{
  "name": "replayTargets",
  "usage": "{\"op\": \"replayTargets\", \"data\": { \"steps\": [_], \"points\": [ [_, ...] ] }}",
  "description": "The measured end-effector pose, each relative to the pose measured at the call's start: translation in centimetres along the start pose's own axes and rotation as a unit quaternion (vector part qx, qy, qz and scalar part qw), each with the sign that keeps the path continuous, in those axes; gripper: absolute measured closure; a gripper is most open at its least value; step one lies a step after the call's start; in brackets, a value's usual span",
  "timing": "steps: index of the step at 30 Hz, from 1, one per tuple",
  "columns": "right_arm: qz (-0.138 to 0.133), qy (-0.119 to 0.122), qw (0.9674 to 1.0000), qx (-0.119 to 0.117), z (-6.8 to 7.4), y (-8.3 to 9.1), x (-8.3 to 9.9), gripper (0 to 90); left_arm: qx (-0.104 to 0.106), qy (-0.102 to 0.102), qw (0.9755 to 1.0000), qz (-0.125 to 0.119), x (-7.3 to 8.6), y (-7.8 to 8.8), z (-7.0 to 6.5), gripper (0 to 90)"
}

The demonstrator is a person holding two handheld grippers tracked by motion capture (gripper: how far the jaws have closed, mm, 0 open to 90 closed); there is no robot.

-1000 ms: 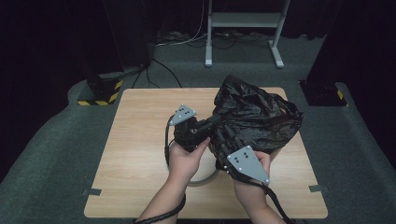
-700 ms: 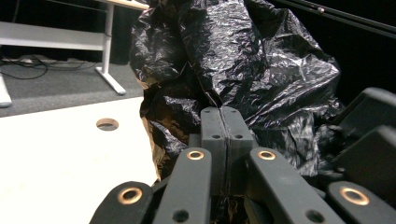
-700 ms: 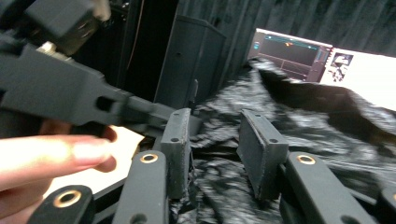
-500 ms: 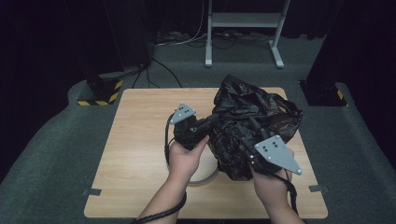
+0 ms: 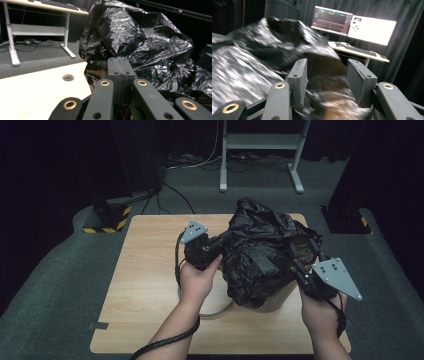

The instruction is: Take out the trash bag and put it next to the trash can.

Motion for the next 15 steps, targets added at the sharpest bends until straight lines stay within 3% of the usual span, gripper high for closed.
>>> {"op": "replayTargets", "data": {
  "steps": [8,15],
  "points": [
    [0.015,-0.01,0.9987,0.049,-3.5,-0.4,1.1,47.9,-0.002,-0.003,0.9999,-0.015,-1.3,-0.3,0.5,89.8],
    [0.033,-0.016,0.9961,0.081,-5.7,-0.9,2.7,44.6,-0.004,-0.009,0.9994,-0.033,-2.6,-0.1,0.7,89.8]
  ]
}}
Point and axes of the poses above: each handheld gripper's, and its own axes: y roughly backward along the jaws, x roughly out of its underside, z roughly to its left, the point moved 5 cm from there along -y, roughly forward along the jaws
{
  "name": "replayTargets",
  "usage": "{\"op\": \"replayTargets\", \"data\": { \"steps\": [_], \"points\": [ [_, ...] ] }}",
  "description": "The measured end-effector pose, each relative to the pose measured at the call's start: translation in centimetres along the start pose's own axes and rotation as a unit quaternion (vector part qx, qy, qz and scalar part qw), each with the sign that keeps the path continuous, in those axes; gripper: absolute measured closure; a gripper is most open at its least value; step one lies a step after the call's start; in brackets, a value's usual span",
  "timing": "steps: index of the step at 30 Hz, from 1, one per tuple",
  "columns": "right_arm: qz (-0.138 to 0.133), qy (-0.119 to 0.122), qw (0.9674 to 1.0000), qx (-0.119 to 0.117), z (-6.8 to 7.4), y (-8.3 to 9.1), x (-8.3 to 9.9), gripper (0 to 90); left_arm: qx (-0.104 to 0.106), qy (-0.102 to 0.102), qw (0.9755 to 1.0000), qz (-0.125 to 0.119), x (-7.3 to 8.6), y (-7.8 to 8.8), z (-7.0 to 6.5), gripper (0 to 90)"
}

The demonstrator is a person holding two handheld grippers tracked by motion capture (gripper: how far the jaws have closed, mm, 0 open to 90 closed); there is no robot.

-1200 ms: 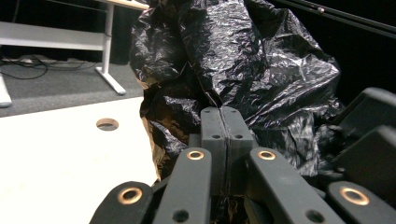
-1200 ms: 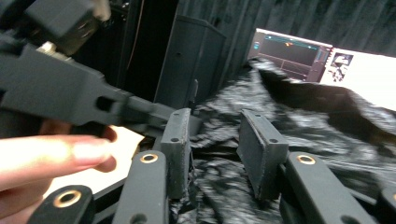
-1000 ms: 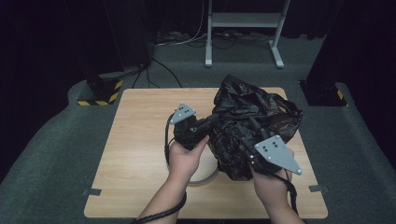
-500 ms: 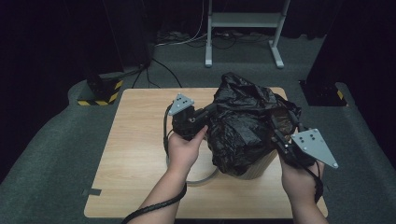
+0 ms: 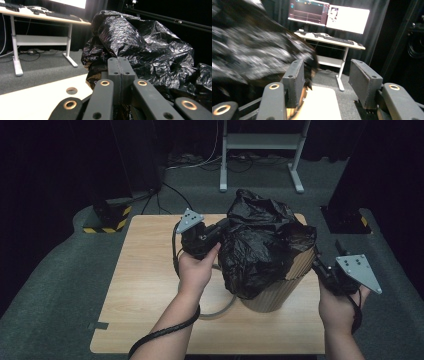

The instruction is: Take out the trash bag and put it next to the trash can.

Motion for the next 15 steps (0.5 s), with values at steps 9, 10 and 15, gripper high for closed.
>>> {"op": "replayTargets", "data": {
  "steps": [9,10,15],
  "points": [
    [0.023,-0.003,0.9995,0.02,-1.1,-0.9,1.9,41.9,0.003,0.001,0.9996,-0.028,-1.1,0.6,-0.1,89.8],
    [0.026,-0.001,0.9994,0.022,-1.1,-1.0,2.2,41.5,0.005,-0.001,0.9996,-0.028,-1.2,0.7,-0.1,89.8],
    [0.039,0.002,0.9987,0.033,-1.5,-1.5,3.4,36.3,0.009,-0.003,0.9992,-0.038,-1.7,1.0,-0.4,89.9]
  ]
}}
Point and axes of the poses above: each handheld gripper's, and its own axes: y roughly backward along the jaws, x roughly out of its underside, z roughly to its left, the point moved 5 cm from there along -y, roughly forward along the jaws
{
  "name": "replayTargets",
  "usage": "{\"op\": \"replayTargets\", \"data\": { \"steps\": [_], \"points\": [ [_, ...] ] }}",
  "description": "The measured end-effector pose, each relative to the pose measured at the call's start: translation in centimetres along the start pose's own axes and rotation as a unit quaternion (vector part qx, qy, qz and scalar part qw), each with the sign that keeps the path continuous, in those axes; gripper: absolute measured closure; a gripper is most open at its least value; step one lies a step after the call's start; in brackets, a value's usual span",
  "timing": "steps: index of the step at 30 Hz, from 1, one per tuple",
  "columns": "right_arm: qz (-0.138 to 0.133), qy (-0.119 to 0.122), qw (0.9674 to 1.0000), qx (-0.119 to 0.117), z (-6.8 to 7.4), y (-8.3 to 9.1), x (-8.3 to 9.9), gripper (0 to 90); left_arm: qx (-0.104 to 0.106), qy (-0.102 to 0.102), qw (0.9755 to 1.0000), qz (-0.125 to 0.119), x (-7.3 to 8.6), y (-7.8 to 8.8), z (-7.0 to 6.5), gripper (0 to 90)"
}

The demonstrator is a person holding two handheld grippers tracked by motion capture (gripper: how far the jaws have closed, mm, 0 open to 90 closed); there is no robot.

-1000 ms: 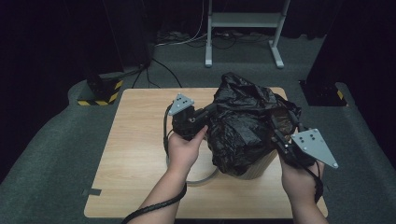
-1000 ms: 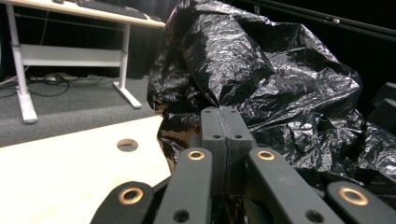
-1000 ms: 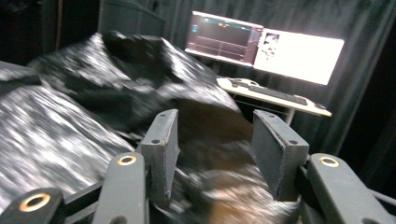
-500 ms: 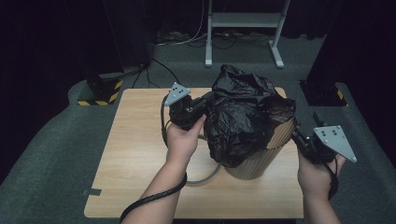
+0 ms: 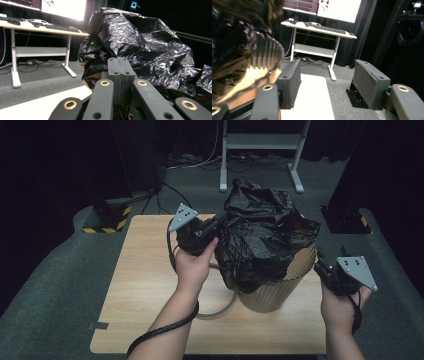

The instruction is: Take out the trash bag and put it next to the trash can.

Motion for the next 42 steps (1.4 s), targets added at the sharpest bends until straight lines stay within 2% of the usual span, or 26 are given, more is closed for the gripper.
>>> {"op": "replayTargets", "data": {
  "steps": [7,14,20,23,25,29,34,37,40,42],
  "points": [
    [0.021,0.0,0.9998,0.001,-0.1,-0.7,1.7,34.1,0.007,0.0,0.9999,-0.013,-0.9,0.2,-0.1,89.9],
    [0.045,0.003,0.999,-0.002,0.1,-1.8,4.7,26.7,0.013,-0.009,0.9992,-0.036,-2.4,0.4,-0.4,89.9],
    [0.076,0.008,0.9971,-0.008,0.4,-2.8,7.9,24.4,0.019,-0.018,0.998,-0.057,-3.4,0.6,-1.0,90.0],
    [0.086,0.005,0.996,-0.02,0.4,-3.2,9.3,20.8,0.022,-0.018,0.9975,-0.065,-3.8,0.7,-1.2,90.0],
    [0.098,0.01,0.995,-0.017,0.3,-3.4,10.0,18.7,0.025,-0.023,0.9969,-0.071,-4.1,0.8,-1.4,90.0],
    [0.105,0.01,0.994,-0.027,0.3,-3.5,11.1,17.4,0.029,-0.03,0.9952,-0.088,-4.7,1.2,-1.8,90.0],
    [0.137,0.01,0.9898,-0.038,0.5,-4.0,13.1,15.9,0.033,-0.038,0.9924,-0.112,-5.8,1.7,-2.3,90.0],
    [0.159,0.009,0.9859,-0.05,0.9,-4.3,14.2,14.9,0.034,-0.045,0.991,-0.122,-6.4,1.8,-2.6,90.0],
    [0.179,0.011,0.9823,-0.053,1.2,-4.6,15.2,14.6,0.039,-0.048,0.9889,-0.135,-7.0,2.1,-3.0,90.0],
    [0.195,0.001,0.9784,-0.07,1.5,-4.9,15.7,13.8,0.043,-0.051,0.9877,-0.142,-7.2,2.2,-3.2,90.0]
  ]
}}
Point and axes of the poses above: each handheld gripper's, and its own axes: y roughly backward along the jaws, x roughly out of its underside, z roughly to its left, the point moved 5 cm from there along -y, roughly forward along the jaws
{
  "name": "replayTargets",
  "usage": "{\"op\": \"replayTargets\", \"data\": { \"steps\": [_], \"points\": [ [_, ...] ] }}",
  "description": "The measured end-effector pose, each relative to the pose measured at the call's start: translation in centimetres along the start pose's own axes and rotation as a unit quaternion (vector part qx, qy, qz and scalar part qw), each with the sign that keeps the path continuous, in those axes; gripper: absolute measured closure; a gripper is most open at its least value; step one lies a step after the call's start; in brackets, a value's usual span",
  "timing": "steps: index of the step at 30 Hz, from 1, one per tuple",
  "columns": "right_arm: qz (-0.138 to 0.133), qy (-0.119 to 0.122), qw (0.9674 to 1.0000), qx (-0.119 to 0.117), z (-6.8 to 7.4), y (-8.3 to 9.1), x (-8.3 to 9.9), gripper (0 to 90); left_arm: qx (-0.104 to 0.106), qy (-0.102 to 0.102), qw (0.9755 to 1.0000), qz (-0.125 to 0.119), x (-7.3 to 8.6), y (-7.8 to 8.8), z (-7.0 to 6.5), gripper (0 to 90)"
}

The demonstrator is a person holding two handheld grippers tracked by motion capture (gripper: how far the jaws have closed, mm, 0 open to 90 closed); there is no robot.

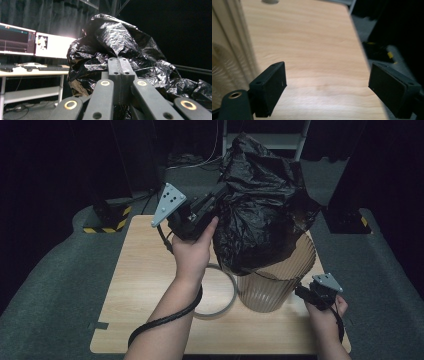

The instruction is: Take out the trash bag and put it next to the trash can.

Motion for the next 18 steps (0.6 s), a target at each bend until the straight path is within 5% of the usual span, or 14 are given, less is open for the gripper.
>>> {"op": "replayTargets", "data": {
  "steps": [3,12,18],
  "points": [
    [0.013,-0.015,0.9997,-0.016,0.2,-0.3,0.3,14.0,0.003,0.0,0.9999,-0.014,-0.5,0.1,-0.4,90.0],
    [0.04,-0.001,0.9987,-0.033,0.6,-0.8,1.2,14.4,0.009,-0.015,0.9993,-0.034,-1.6,0.4,-0.9,90.0],
    [0.043,0.003,0.9985,-0.034,0.5,-0.9,1.4,14.5,0.005,-0.005,0.9989,-0.047,-2.3,1.1,-0.4,90.0]
  ]
}}
Point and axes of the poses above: each handheld gripper's, and its own axes: y roughly backward along the jaws, x roughly out of its underside, z roughly to its left, the point moved 5 cm from there along -y, roughly forward along the jaws
